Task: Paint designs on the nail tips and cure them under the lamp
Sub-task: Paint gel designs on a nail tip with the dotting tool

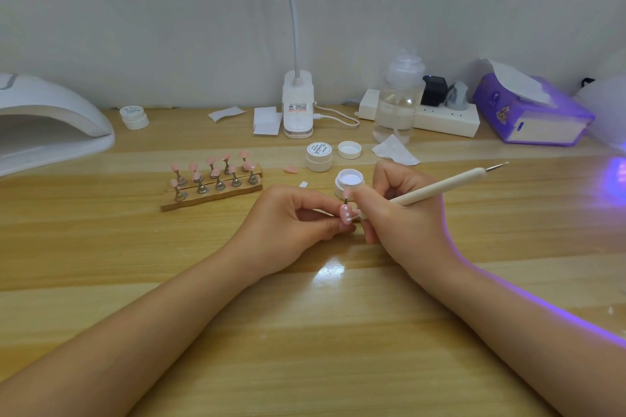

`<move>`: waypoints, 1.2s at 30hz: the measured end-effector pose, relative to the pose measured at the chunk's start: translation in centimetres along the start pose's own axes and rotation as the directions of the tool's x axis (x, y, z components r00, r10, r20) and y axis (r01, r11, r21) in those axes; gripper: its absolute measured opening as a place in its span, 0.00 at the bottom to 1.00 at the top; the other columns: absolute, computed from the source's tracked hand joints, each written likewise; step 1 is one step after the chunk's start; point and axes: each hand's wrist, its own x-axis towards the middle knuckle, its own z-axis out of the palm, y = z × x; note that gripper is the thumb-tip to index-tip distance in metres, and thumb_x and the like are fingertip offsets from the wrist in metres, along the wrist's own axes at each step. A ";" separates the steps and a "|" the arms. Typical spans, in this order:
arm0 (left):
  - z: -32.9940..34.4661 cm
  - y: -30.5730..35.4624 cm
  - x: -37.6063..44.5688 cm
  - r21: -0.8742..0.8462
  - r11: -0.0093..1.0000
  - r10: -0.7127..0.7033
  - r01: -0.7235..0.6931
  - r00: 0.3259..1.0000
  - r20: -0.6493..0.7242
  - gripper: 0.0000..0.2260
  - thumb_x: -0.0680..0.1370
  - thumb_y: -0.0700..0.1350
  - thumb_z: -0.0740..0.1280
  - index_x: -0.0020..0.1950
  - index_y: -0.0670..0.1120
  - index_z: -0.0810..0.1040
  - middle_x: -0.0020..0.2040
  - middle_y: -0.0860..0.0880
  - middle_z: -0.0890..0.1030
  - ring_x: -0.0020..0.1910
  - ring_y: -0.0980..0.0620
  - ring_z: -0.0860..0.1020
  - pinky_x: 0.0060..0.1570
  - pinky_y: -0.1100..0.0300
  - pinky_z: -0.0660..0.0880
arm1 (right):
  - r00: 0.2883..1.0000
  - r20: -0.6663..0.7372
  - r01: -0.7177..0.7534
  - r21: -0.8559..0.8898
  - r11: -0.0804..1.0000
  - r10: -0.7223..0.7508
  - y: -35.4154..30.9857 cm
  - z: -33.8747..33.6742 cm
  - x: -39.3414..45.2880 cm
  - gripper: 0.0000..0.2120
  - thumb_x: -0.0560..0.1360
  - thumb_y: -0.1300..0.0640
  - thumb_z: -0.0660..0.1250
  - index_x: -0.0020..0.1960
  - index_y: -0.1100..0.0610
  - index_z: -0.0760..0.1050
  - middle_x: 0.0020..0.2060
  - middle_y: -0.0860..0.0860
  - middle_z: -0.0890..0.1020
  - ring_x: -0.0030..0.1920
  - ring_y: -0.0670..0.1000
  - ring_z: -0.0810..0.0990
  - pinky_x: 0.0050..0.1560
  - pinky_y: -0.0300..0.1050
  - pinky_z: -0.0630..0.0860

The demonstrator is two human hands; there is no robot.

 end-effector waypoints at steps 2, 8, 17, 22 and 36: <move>0.0 0.0 0.0 -0.009 1.000 0.000 0.000 1.000 -0.002 0.10 0.69 0.31 0.70 0.38 0.46 0.83 0.38 0.49 0.84 0.42 0.55 0.82 0.48 0.64 0.77 | 1.000 -0.006 -0.002 -0.002 1.000 0.002 0.1 0.0 0.0 0.20 0.69 0.74 0.63 0.26 0.59 0.59 0.14 0.46 0.66 0.15 0.41 0.66 0.20 0.31 0.63; 0.0 0.1 0.0 0.009 1.000 0.003 -0.003 1.000 -0.005 0.11 0.69 0.32 0.71 0.37 0.49 0.83 0.35 0.50 0.84 0.39 0.55 0.81 0.46 0.63 0.77 | 1.000 0.000 0.005 -0.014 1.000 -0.005 0.1 0.0 -0.1 0.20 0.69 0.74 0.64 0.26 0.60 0.59 0.14 0.47 0.67 0.16 0.41 0.66 0.21 0.30 0.63; -0.2 -0.1 0.1 -0.022 1.000 -0.005 0.005 1.000 0.019 0.08 0.68 0.35 0.72 0.38 0.48 0.84 0.38 0.46 0.84 0.39 0.51 0.78 0.43 0.65 0.75 | 0.998 -0.055 -0.009 0.084 0.996 0.013 -0.4 -0.1 0.0 0.20 0.72 0.66 0.66 0.27 0.58 0.60 0.15 0.44 0.69 0.17 0.42 0.69 0.22 0.32 0.68; -0.3 -0.2 0.2 -0.063 0.998 0.004 -0.001 0.999 0.041 0.06 0.65 0.45 0.73 0.41 0.51 0.84 0.39 0.48 0.85 0.45 0.42 0.81 0.44 0.63 0.76 | 0.998 -0.007 -0.052 0.242 0.969 0.055 -1.0 -0.1 0.0 0.17 0.70 0.53 0.66 0.30 0.59 0.63 0.17 0.44 0.71 0.20 0.44 0.74 0.28 0.37 0.76; -0.6 -0.3 0.1 -0.115 0.993 0.008 -0.004 0.999 0.037 0.06 0.63 0.45 0.72 0.39 0.50 0.84 0.37 0.51 0.84 0.40 0.59 0.82 0.38 0.69 0.76 | 0.989 0.144 -0.050 0.134 0.990 0.030 -0.5 -0.8 -0.1 0.17 0.71 0.67 0.69 0.29 0.58 0.65 0.22 0.47 0.78 0.27 0.42 0.78 0.30 0.30 0.72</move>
